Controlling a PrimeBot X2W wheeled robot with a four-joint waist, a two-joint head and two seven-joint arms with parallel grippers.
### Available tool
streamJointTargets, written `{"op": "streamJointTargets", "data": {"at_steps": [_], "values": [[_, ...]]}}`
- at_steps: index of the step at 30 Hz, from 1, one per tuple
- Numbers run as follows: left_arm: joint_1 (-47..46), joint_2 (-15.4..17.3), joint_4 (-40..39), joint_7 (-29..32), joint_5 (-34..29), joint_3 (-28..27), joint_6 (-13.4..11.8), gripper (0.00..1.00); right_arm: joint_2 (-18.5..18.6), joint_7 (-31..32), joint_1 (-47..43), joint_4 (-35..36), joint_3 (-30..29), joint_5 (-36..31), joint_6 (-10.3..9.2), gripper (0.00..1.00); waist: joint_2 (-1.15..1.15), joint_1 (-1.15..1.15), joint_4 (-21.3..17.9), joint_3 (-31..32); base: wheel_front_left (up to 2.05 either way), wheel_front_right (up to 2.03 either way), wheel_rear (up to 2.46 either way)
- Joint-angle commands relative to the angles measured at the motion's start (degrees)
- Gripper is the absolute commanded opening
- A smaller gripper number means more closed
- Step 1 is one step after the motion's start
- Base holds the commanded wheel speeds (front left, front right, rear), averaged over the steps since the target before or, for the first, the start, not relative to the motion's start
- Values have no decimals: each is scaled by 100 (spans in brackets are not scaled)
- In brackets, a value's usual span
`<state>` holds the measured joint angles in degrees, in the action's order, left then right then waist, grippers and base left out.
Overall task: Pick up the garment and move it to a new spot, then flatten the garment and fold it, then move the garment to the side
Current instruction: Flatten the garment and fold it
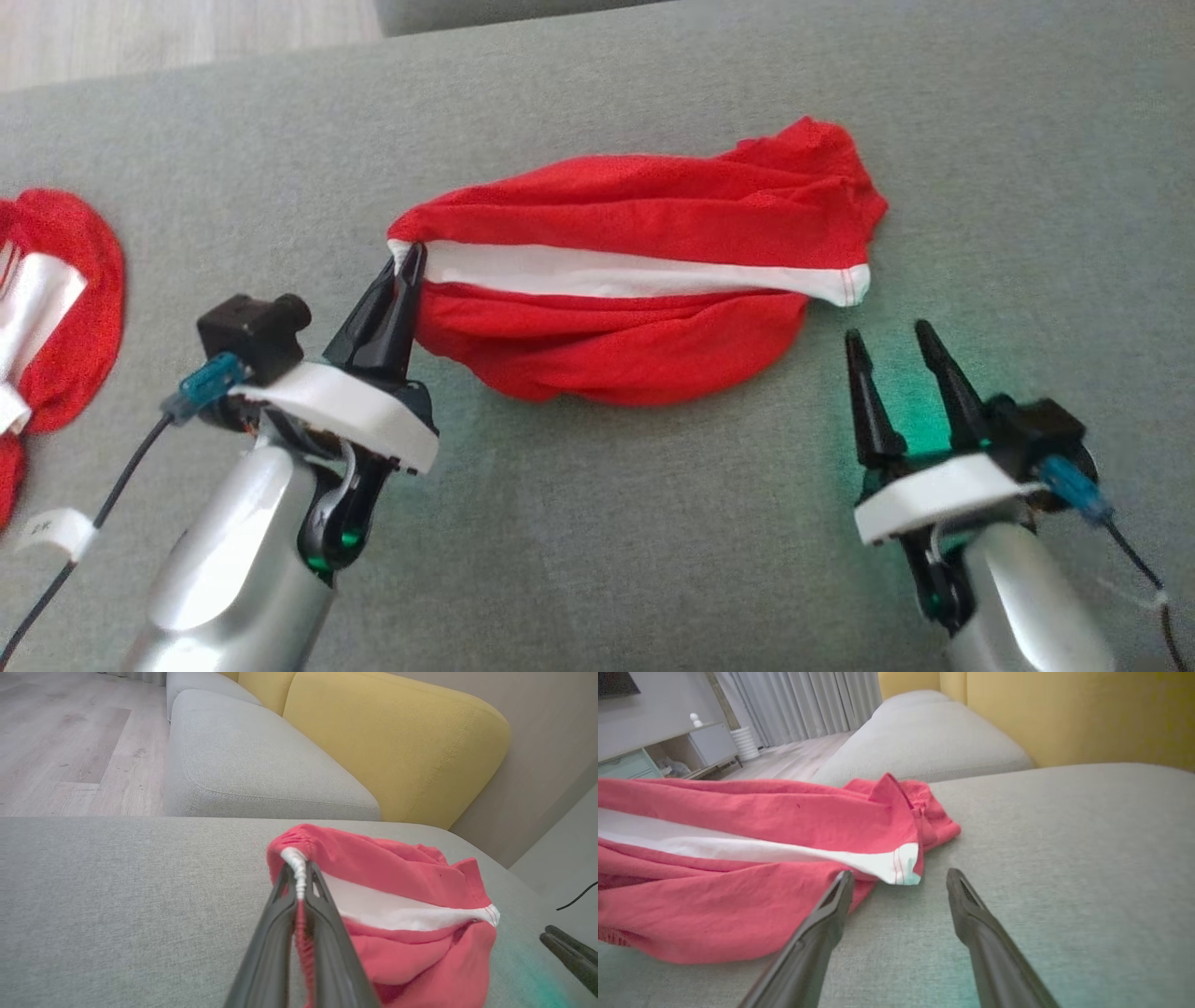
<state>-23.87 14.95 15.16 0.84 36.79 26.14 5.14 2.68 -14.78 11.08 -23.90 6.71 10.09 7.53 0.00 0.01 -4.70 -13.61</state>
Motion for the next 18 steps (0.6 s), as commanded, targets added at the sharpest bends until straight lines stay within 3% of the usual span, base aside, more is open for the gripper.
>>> {"op": "streamJointTargets", "data": {"at_steps": [1, 8, 15, 17, 18], "values": [[-341, 113, -163, -73, -33, -188, 30, 0, 20, -22, 194, 95, 136, -23, -4, 100, 0, -1, 49, -44, 0, 0, 0], [-503, 39, -80, -117, -49, -69, 67, 0, 20, -22, 815, -729, 7, -678, -4, 100, 0, -1, 194, -162, 0, 0, 0], [-598, -28, -26, -127, -37, 49, 96, 0, 20, -22, 1113, -1048, -180, -788, -4, 100, 0, -1, 319, -214, 0, 0, 0], [-609, -52, -4, -140, -29, 77, 101, 0, 20, -22, 1139, -1072, -213, -792, -4, 89, 0, -1, 358, -215, 0, 0, 0], [-609, -58, 9, -147, -24, 87, 104, 0, 20, -22, 1142, -1096, -215, -804, -4, 61, 0, -1, 373, -214, 0, 0, 0]]}}
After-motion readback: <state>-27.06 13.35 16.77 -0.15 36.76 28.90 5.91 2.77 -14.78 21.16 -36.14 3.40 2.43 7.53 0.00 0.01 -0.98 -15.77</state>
